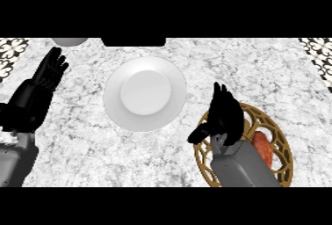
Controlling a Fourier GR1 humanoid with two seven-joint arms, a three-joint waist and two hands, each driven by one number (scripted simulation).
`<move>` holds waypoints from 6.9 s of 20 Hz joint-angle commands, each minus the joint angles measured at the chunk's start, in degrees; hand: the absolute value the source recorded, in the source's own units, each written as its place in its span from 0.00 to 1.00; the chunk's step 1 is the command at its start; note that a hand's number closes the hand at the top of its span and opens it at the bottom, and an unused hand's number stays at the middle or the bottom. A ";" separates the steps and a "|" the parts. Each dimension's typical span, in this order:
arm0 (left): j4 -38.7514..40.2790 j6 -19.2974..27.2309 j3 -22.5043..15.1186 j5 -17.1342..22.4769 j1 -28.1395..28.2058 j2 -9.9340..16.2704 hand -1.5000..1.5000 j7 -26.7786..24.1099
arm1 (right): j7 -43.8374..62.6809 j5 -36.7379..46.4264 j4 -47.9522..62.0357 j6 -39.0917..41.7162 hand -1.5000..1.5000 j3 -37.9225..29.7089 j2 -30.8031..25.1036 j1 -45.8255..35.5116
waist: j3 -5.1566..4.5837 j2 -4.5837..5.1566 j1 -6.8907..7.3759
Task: Pick the squash from the placemat and place it in the plate
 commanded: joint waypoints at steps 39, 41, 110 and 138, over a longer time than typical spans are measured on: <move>-0.57 -2.96 1.54 -4.39 -0.63 -4.88 0.50 0.31 | -24.70 8.35 17.52 2.61 1.00 -10.39 -13.12 -1.77 | 0.21 1.08 2.21; -1.86 -3.48 1.08 -3.43 -1.50 -5.36 0.50 0.48 | -34.79 5.32 16.42 6.14 1.00 -8.86 -17.39 -3.94 | 0.41 1.71 4.19; 1.98 -7.89 1.06 -6.63 -8.01 -9.57 0.50 3.28 | -94.09 -46.42 65.35 -5.48 0.00 -1.62 0.76 -40.17 | 0.17 2.09 8.12; 0.59 -7.85 5.13 -6.66 -7.02 -7.82 0.50 3.05 | -107.69 -57.12 81.65 21.02 0.00 -13.90 -20.57 -45.30 | 0.27 2.58 5.21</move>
